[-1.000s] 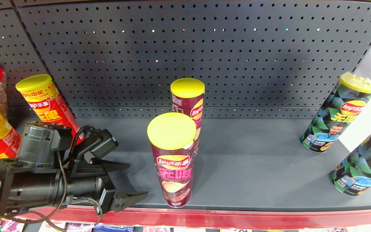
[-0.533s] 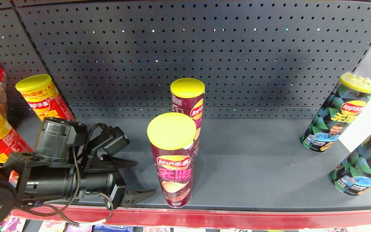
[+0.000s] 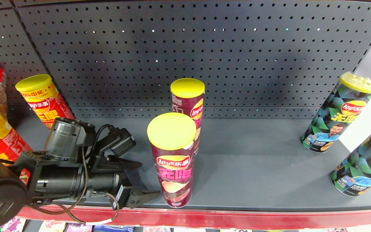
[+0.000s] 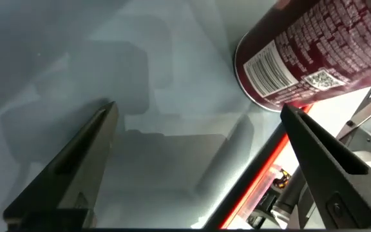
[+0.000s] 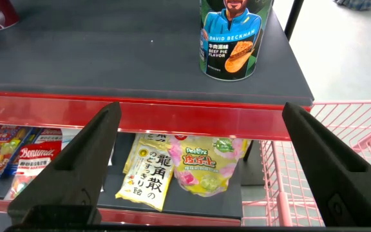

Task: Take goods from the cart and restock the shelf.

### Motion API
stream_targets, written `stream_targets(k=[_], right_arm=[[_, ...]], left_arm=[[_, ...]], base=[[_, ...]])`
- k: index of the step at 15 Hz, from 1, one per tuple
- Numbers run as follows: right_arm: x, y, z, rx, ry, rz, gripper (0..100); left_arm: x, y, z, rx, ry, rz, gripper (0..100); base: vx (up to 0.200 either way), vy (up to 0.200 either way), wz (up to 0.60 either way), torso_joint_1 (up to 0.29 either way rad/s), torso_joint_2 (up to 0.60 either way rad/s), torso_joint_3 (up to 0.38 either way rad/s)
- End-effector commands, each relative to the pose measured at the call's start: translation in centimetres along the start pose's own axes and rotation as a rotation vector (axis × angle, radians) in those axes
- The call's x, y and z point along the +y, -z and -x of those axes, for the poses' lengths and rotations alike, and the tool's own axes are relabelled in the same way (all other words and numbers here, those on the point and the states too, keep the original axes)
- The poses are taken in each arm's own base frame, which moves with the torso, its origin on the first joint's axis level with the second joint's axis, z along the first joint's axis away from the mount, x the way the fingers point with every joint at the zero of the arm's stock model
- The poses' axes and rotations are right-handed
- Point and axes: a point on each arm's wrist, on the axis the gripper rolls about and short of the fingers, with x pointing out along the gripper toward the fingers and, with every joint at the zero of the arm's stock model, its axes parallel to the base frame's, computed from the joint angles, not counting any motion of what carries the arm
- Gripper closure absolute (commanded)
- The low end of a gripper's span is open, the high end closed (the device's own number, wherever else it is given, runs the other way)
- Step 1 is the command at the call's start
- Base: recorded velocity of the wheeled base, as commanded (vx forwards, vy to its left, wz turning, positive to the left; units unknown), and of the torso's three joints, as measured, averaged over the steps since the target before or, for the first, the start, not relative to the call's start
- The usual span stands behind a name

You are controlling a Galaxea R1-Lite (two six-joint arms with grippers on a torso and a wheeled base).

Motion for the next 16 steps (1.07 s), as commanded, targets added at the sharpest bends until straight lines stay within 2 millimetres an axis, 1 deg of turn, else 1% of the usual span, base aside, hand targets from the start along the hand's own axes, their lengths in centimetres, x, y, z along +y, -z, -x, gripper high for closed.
stream_targets(k=[1, 6, 16], right_arm=[[0.00, 0.01, 0.00, 0.000, 0.000, 0.000, 0], [0.00, 0.01, 0.00, 0.000, 0.000, 0.000, 0], [0.00, 0.01, 0.00, 0.000, 0.000, 0.002, 0]], left_arm=[[0.05, -0.07, -0.18, 0.001, 0.001, 0.000, 0], [0.27, -0.46, -0.47, -0.004, 0.000, -0.003, 0], [-0.11, -0.65, -0.91, 0.001, 0.018, -0.014, 0]], base=[[0.000, 0.000, 0.00, 0.000, 0.00, 0.000], [0.000, 0.000, 0.00, 0.000, 0.00, 0.000], [0.000, 0.000, 0.00, 0.000, 0.00, 0.000]])
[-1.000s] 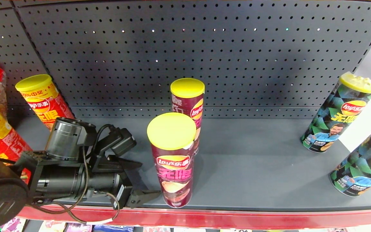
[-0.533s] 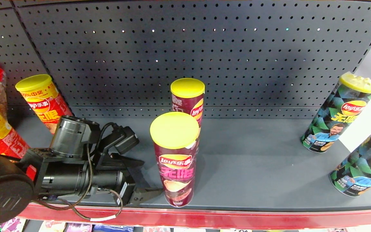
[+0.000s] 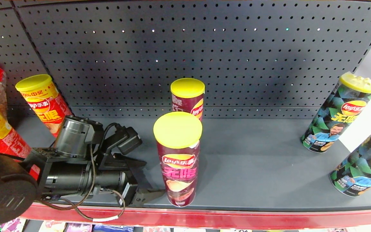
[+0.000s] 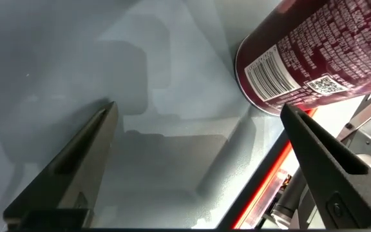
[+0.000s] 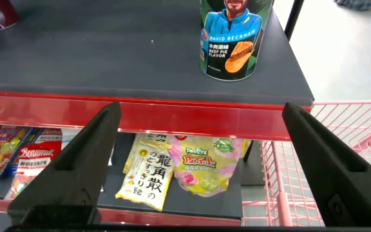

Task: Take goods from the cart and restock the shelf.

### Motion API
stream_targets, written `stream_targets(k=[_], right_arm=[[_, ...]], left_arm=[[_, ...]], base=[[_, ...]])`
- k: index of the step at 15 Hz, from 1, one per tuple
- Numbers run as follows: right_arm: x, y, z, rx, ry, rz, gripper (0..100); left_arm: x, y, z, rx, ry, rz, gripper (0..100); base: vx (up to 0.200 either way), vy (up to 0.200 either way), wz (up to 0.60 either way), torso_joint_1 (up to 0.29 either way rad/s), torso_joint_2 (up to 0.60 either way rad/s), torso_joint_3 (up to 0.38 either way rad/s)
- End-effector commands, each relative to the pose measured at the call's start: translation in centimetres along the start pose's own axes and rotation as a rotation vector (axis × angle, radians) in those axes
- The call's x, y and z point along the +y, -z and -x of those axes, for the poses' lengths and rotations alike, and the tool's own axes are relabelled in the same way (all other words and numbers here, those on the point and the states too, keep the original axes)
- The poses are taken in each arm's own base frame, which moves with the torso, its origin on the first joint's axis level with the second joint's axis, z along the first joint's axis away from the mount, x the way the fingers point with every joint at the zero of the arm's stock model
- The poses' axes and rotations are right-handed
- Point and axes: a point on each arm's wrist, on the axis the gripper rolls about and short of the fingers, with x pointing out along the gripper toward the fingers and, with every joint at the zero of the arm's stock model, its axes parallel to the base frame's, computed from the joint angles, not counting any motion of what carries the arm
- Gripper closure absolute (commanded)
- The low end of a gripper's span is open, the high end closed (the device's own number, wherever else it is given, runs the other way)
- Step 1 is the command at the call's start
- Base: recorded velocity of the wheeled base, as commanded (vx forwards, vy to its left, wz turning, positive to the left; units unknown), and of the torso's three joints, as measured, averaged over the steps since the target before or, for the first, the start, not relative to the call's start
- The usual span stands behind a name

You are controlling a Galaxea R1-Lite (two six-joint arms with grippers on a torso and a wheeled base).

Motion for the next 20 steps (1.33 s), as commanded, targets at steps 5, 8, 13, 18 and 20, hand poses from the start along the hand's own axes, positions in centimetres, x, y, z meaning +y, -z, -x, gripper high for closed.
stream_targets(k=[5, 8, 13, 18, 20], right_arm=[[0.0, 0.0, 0.0, 0.000, 0.000, 0.001, 0], [0.0, 0.0, 0.0, 0.000, 0.000, 0.001, 0], [0.0, 0.0, 0.0, 0.000, 0.000, -0.001, 0], [0.0, 0.0, 0.0, 0.000, 0.000, -0.001, 0], [0.0, 0.0, 0.0, 0.000, 0.000, -0.004, 0]], left_arm=[[0.4, 0.2, 1.9, -0.032, -0.052, 0.021, 0], [0.4, 0.6, 5.9, -0.111, -0.151, 0.034, 0], [-5.7, 4.5, 15.8, -0.326, -0.504, 0.075, 0], [-11.3, 13.2, 21.2, -0.348, -0.800, 0.188, 0], [-12.7, 16.4, 20.9, -0.375, -0.936, 0.303, 0]], base=[[0.000, 0.000, 0.00, 0.000, 0.00, 0.000], [0.000, 0.000, 0.00, 0.000, 0.00, 0.000], [0.000, 0.000, 0.00, 0.000, 0.00, 0.000], [0.000, 0.000, 0.00, 0.000, 0.00, 0.000], [0.000, 0.000, 0.00, 0.000, 0.00, 0.000]])
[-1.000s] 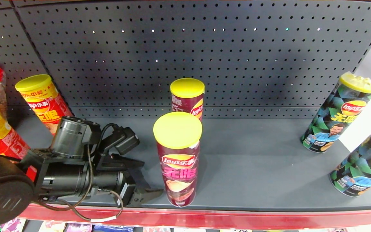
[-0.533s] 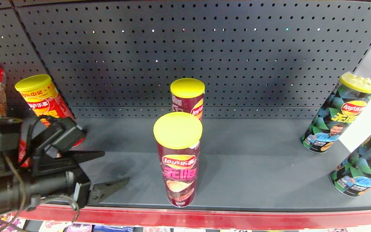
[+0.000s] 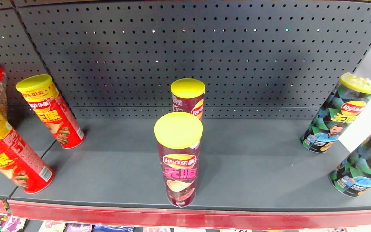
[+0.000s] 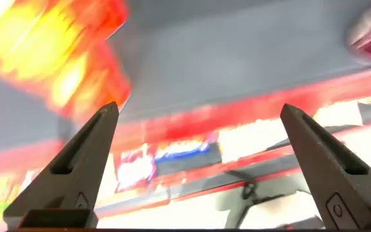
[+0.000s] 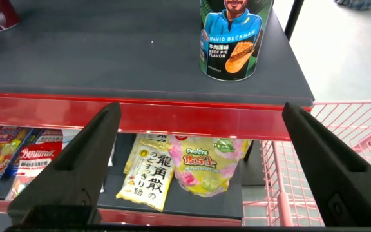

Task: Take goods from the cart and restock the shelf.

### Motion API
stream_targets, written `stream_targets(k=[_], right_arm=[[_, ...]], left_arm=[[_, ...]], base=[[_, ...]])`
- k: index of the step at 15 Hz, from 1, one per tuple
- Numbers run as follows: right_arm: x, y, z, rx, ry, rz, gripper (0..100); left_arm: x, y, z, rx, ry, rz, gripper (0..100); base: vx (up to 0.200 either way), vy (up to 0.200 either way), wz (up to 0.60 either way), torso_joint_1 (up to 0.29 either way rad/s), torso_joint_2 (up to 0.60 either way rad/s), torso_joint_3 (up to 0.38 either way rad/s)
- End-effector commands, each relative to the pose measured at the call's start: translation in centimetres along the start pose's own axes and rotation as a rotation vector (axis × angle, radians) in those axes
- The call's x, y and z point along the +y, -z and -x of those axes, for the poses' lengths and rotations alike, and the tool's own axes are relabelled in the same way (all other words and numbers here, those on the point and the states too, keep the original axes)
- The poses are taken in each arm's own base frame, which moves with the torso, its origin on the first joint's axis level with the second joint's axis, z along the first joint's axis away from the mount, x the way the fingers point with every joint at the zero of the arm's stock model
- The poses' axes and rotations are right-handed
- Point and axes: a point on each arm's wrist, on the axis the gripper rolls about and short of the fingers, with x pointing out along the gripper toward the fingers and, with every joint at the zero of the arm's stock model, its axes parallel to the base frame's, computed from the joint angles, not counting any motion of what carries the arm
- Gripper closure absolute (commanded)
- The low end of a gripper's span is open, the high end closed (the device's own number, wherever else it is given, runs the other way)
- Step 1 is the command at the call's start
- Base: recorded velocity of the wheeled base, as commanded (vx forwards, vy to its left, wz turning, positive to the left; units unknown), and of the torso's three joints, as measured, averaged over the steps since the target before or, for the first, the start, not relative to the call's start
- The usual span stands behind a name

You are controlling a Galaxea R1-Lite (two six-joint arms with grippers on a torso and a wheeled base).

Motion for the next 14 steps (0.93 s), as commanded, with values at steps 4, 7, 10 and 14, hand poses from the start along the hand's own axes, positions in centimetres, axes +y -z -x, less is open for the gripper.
stream_targets(k=[4, 7, 10, 14], right_arm=[[0.0, 0.0, 0.0, 0.000, -0.001, 0.000, 0], [0.0, 0.0, 0.0, 0.000, -0.001, 0.002, 0], [0.0, 0.0, 0.0, 0.000, -0.001, 0.002, 0], [0.0, 0.0, 0.0, 0.000, -0.001, 0.002, 0]], left_arm=[[-1.0, 8.8, 2.4, -0.105, -0.307, 0.169, 0], [-1.5, 9.0, 0.8, -0.311, -0.076, 0.128, 0], [-1.1, 9.2, 0.7, -0.314, -0.245, 0.129, 0], [-1.4, 9.3, 0.1, -0.378, -0.062, 0.138, 0]], base=[[0.000, 0.000, 0.00, 0.000, 0.00, 0.000], [0.000, 0.000, 0.00, 0.000, 0.00, 0.000], [0.000, 0.000, 0.00, 0.000, 0.00, 0.000], [0.000, 0.000, 0.00, 0.000, 0.00, 0.000]])
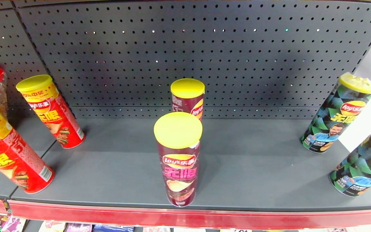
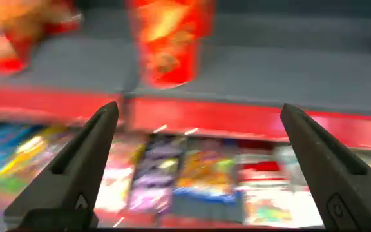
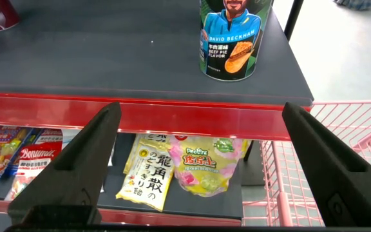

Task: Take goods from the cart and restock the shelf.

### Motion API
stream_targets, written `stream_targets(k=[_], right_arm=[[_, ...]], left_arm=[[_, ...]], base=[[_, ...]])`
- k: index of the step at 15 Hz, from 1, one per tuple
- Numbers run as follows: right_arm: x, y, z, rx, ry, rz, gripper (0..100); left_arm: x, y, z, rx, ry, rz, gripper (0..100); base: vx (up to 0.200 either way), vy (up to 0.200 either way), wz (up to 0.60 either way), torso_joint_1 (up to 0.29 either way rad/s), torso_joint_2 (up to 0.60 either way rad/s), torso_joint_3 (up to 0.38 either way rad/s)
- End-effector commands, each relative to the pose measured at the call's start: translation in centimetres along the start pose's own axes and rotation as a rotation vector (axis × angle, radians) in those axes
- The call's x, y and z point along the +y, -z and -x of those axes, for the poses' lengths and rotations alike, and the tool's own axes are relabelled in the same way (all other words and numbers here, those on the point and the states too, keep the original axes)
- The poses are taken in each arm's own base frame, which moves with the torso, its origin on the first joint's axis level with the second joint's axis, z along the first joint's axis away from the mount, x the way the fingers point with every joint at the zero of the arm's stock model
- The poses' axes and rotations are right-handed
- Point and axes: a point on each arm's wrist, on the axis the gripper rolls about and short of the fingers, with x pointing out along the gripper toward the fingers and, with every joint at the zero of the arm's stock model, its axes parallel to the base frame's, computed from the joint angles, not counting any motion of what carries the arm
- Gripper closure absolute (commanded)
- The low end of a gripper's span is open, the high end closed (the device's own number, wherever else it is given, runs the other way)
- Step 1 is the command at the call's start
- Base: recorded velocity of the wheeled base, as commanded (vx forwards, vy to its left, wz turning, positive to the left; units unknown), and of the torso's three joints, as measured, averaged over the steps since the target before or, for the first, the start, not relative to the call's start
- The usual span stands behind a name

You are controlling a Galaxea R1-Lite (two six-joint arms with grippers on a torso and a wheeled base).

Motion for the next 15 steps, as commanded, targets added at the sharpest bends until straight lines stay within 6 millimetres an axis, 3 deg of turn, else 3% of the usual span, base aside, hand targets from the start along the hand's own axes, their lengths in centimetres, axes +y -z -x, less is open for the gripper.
stream_targets(k=[1, 4, 14, 15], right_arm=[[0.00, 0.01, 0.00, 0.000, -0.001, 0.001, 0], [0.00, 0.01, 0.00, 0.000, -0.001, 0.001, 0], [0.00, 0.01, 0.00, 0.000, -0.003, -0.001, 0], [0.00, 0.01, 0.00, 0.000, -0.003, -0.001, 0]], left_arm=[[-0.09, 0.44, -0.13, 0.008, 0.048, 0.017, 0], [0.12, 0.89, -0.23, 0.027, -0.039, -0.018, 0], [0.05, 0.92, -0.24, 0.027, -0.006, -0.028, 0], [0.05, 0.88, -0.23, 0.026, -0.006, -0.028, 0]], base=[[0.000, 0.000, 0.00, 0.000, 0.00, 0.000], [0.000, 0.000, 0.00, 0.000, 0.00, 0.000], [0.000, 0.000, 0.00, 0.000, 0.00, 0.000], [-0.200, 0.000, 0.00, 0.012, 0.00, -0.002]])
